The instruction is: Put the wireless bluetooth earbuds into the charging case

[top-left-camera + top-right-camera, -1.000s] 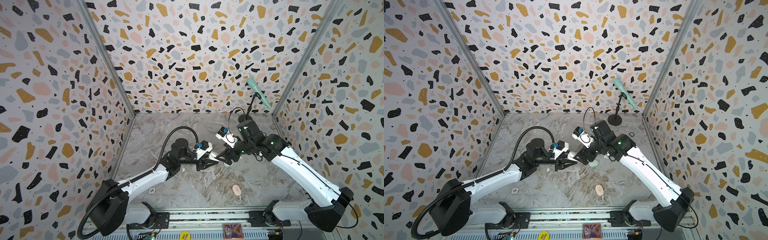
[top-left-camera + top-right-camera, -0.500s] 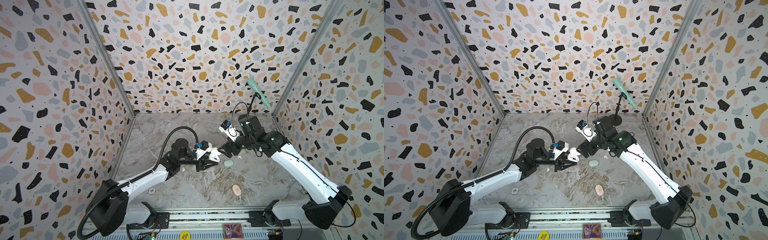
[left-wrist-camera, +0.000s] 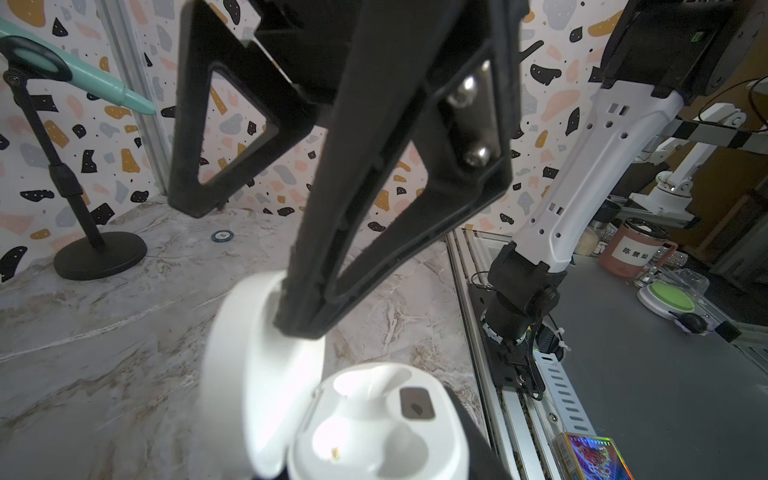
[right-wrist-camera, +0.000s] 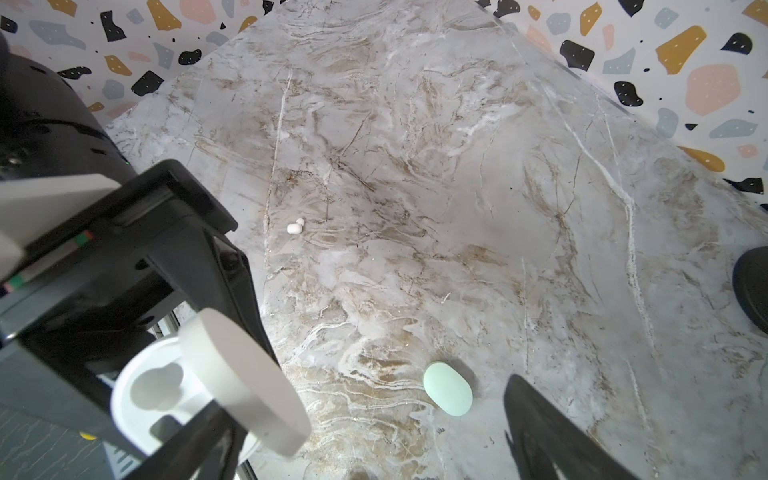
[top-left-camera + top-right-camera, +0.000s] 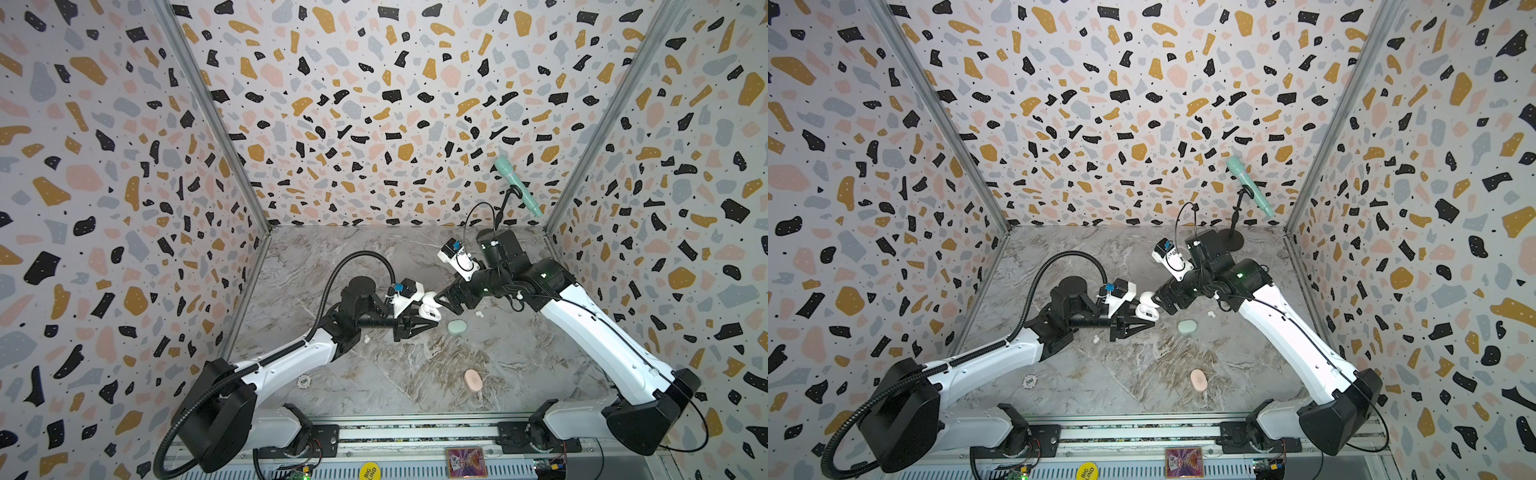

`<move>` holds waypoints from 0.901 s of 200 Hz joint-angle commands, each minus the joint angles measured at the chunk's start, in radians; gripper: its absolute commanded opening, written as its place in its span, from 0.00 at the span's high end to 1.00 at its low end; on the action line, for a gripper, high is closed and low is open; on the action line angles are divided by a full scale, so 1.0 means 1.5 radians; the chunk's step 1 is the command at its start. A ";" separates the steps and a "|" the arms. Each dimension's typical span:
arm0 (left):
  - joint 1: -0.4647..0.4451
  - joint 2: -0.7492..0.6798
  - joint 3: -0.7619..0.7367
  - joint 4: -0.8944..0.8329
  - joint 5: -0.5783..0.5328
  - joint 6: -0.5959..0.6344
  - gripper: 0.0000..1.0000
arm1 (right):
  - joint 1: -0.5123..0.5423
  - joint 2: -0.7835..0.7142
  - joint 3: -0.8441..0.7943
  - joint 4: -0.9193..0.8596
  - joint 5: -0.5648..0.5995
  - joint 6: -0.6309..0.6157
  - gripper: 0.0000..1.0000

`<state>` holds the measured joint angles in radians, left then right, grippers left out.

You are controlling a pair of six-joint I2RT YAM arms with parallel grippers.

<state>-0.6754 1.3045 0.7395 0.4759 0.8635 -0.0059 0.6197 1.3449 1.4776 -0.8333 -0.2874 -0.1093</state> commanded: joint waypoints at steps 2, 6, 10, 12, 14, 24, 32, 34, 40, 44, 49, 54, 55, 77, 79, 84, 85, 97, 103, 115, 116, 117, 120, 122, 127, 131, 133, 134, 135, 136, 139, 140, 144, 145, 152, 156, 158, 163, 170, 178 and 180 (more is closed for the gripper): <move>-0.005 -0.010 0.000 0.078 0.019 -0.018 0.67 | -0.003 -0.005 0.038 -0.023 -0.017 0.010 0.03; -0.005 -0.009 0.000 0.079 0.017 -0.020 0.67 | -0.004 -0.005 0.041 -0.026 -0.018 0.010 0.03; -0.005 -0.009 0.001 0.080 0.017 -0.020 0.67 | -0.004 -0.006 0.042 -0.028 -0.018 0.011 0.03; -0.005 -0.008 0.001 0.080 0.016 -0.020 0.67 | -0.004 -0.007 0.044 -0.029 -0.019 0.012 0.02; -0.005 -0.008 0.002 0.080 0.017 -0.020 0.67 | -0.004 -0.008 0.045 -0.030 -0.018 0.012 0.02; -0.005 -0.007 0.003 0.081 0.015 -0.020 0.67 | -0.007 -0.013 0.049 -0.031 -0.024 0.016 0.01; -0.005 -0.006 0.004 0.081 0.013 -0.020 0.67 | -0.010 -0.018 0.051 -0.031 -0.031 0.020 0.01; -0.004 -0.006 0.004 0.080 0.014 -0.020 0.67 | -0.010 -0.019 0.051 -0.032 -0.034 0.022 0.01; -0.005 -0.005 0.003 0.081 0.012 -0.019 0.67 | -0.013 -0.022 0.053 -0.033 -0.040 0.026 0.00; -0.004 -0.005 0.003 0.081 0.011 -0.019 0.67 | -0.015 -0.023 0.054 -0.033 -0.045 0.028 0.00; -0.004 -0.004 0.003 0.081 0.010 -0.019 0.67 | -0.017 -0.026 0.055 -0.034 -0.049 0.030 0.00; -0.004 -0.003 0.003 0.083 0.009 -0.019 0.67 | -0.020 -0.028 0.056 -0.035 -0.053 0.033 0.01; -0.004 -0.003 0.003 0.083 0.009 -0.019 0.67 | -0.021 -0.029 0.056 -0.035 -0.053 0.034 0.01; -0.003 0.000 0.001 0.091 0.002 -0.021 0.67 | -0.033 -0.037 0.059 -0.040 -0.072 0.044 0.01; -0.002 0.001 0.000 0.092 0.001 -0.021 0.67 | -0.035 -0.037 0.059 -0.041 -0.073 0.045 0.01; -0.001 0.002 -0.001 0.095 0.000 -0.023 0.67 | -0.037 -0.039 0.061 -0.042 -0.076 0.048 0.01; -0.002 0.002 -0.001 0.096 0.000 -0.023 0.67 | -0.037 -0.039 0.061 -0.042 -0.076 0.049 0.01; 0.002 0.004 -0.006 0.108 -0.003 -0.028 0.67 | -0.045 -0.041 0.069 -0.046 -0.087 0.054 0.01; 0.003 0.006 -0.010 0.115 -0.004 -0.032 0.67 | -0.050 -0.041 0.074 -0.050 -0.091 0.055 0.01; 0.008 0.008 -0.016 0.130 -0.005 -0.040 0.67 | -0.061 -0.042 0.086 -0.057 -0.101 0.062 0.01; 0.008 0.008 -0.017 0.131 -0.005 -0.041 0.68 | -0.063 -0.042 0.087 -0.057 -0.103 0.062 0.01; 0.008 0.008 -0.017 0.133 -0.005 -0.041 0.68 | -0.064 -0.042 0.088 -0.057 -0.104 0.062 0.01; 0.009 0.009 -0.018 0.137 -0.006 -0.044 0.68 | -0.069 -0.042 0.090 -0.058 -0.108 0.065 0.01; 0.010 0.009 -0.019 0.139 -0.006 -0.044 0.68 | -0.073 -0.042 0.091 -0.059 -0.110 0.065 0.01; 0.011 0.009 -0.020 0.142 -0.007 -0.046 0.68 | -0.083 -0.043 0.093 -0.059 -0.117 0.069 0.01; 0.013 0.008 -0.021 0.143 -0.007 -0.046 0.68 | -0.092 -0.043 0.094 -0.060 -0.122 0.073 0.01; 0.013 0.008 -0.022 0.144 -0.007 -0.046 0.68 | -0.096 -0.045 0.095 -0.060 -0.125 0.074 0.01; 0.014 0.009 -0.022 0.144 -0.007 -0.046 0.68 | -0.100 -0.045 0.094 -0.059 -0.127 0.076 0.01; 0.014 0.009 -0.022 0.144 -0.007 -0.046 0.67 | -0.102 -0.045 0.094 -0.059 -0.128 0.077 0.01; 0.014 0.009 -0.021 0.144 -0.007 -0.046 0.67 | -0.104 -0.045 0.094 -0.059 -0.129 0.078 0.01; 0.015 0.008 -0.021 0.145 -0.008 -0.047 0.68 | -0.113 -0.046 0.093 -0.059 -0.135 0.080 0.01; 0.015 0.007 -0.021 0.145 -0.009 -0.047 0.68 | -0.116 -0.046 0.092 -0.059 -0.136 0.082 0.01; 0.017 0.007 -0.021 0.146 -0.009 -0.047 0.68 | -0.129 -0.047 0.089 -0.058 -0.141 0.088 0.01; 0.017 0.006 -0.021 0.146 -0.009 -0.047 0.68 | -0.131 -0.047 0.088 -0.058 -0.142 0.090 0.01; 0.018 0.005 -0.022 0.148 -0.011 -0.047 0.68 | -0.155 -0.048 0.082 -0.055 -0.154 0.101 0.01; 0.019 0.003 -0.022 0.149 -0.012 -0.047 0.68 | -0.170 -0.049 0.075 -0.052 -0.161 0.108 0.01; 0.019 0.003 -0.023 0.150 -0.013 -0.047 0.68 | -0.178 -0.049 0.070 -0.050 -0.164 0.111 0.01; 0.020 0.002 -0.024 0.151 -0.014 -0.046 0.68 | -0.195 -0.050 0.058 -0.046 -0.166 0.122 0.01; 0.023 0.001 -0.025 0.153 -0.014 -0.046 0.67 | -0.221 -0.050 0.038 -0.040 -0.163 0.137 0.01; 0.025 -0.001 -0.027 0.157 -0.015 -0.046 0.67 | -0.241 -0.051 0.010 -0.029 -0.154 0.153 0.01; 0.025 0.000 -0.027 0.159 -0.016 -0.046 0.67 | -0.245 -0.050 0.001 -0.026 -0.151 0.158 0.01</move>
<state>-0.6502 1.3151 0.7132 0.6304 0.8467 -0.0681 0.3332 1.2922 1.5597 -0.8799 -0.4942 0.0368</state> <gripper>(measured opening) 0.431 0.988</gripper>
